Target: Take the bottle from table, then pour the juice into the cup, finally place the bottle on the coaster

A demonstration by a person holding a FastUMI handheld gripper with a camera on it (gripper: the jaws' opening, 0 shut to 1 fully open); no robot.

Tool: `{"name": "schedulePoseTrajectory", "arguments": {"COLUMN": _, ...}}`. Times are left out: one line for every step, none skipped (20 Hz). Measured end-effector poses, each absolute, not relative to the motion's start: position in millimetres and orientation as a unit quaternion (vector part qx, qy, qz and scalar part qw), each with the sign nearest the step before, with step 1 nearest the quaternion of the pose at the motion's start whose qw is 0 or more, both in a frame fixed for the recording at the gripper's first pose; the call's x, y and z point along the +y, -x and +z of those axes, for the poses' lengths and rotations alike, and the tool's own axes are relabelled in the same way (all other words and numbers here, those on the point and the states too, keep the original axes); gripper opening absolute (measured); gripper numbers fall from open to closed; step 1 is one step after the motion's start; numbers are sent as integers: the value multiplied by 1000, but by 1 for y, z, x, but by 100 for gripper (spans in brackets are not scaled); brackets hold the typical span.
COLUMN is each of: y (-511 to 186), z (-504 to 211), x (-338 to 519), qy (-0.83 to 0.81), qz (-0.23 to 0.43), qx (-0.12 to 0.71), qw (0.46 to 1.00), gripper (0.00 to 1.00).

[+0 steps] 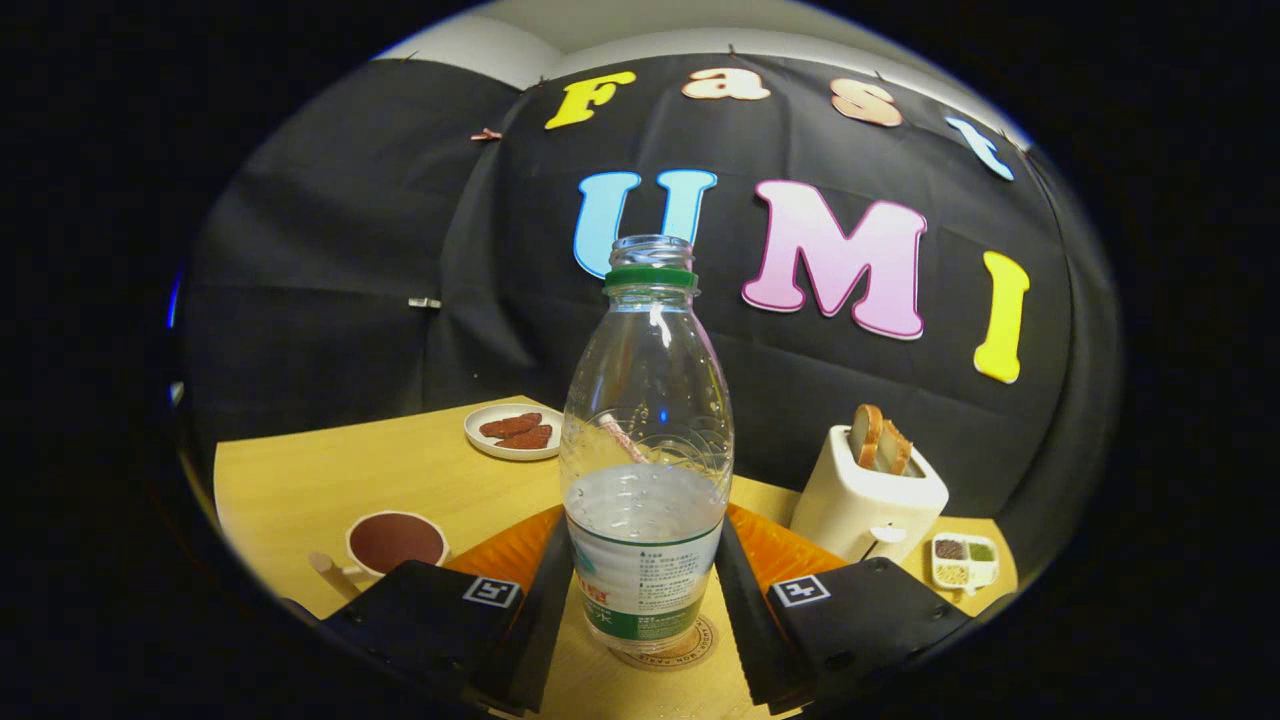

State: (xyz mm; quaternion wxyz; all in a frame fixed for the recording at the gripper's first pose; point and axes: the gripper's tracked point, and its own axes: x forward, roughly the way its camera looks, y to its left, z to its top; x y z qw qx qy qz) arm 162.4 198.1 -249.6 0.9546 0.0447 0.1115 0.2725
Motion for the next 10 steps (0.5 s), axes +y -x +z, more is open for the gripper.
{"name": "schedulePoseTrajectory", "arguments": {"y": -167, "z": -251, "x": 196, "qy": -55, "qz": 276, "qx": 111, "qw": 953, "gripper": 76}}
{"name": "schedulePoseTrajectory", "arguments": {"y": -171, "z": -255, "x": 191, "qy": -62, "qz": 279, "qx": 109, "qw": 952, "gripper": 76}}
{"name": "schedulePoseTrajectory", "arguments": {"y": -176, "z": -258, "x": 187, "qy": -67, "qz": 280, "qx": 108, "qw": 951, "gripper": 76}}
{"name": "schedulePoseTrajectory", "arguments": {"y": -180, "z": -262, "x": 185, "qy": -69, "qz": 281, "qx": 108, "qw": 951, "gripper": 76}}
{"name": "schedulePoseTrajectory", "arguments": {"y": -183, "z": -267, "x": 184, "qy": -71, "qz": 281, "qx": 112, "qw": 950, "gripper": 77}}
{"name": "schedulePoseTrajectory", "arguments": {"y": -184, "z": -274, "x": 185, "qy": -70, "qz": 280, "qx": 115, "qw": 951, "gripper": 77}}
{"name": "schedulePoseTrajectory", "arguments": {"y": -187, "z": -278, "x": 184, "qy": -66, "qz": 274, "qx": 113, "qw": 953, "gripper": 77}}
{"name": "schedulePoseTrajectory", "arguments": {"y": -189, "z": -280, "x": 183, "qy": -63, "qz": 269, "qx": 110, "qw": 955, "gripper": 77}}
{"name": "schedulePoseTrajectory", "arguments": {"y": -192, "z": -283, "x": 184, "qy": -62, "qz": 267, "qx": 110, "qw": 956, "gripper": 77}}
{"name": "schedulePoseTrajectory", "arguments": {"y": -191, "z": -288, "x": 186, "qy": -62, "qz": 264, "qx": 109, "qw": 956, "gripper": 77}}
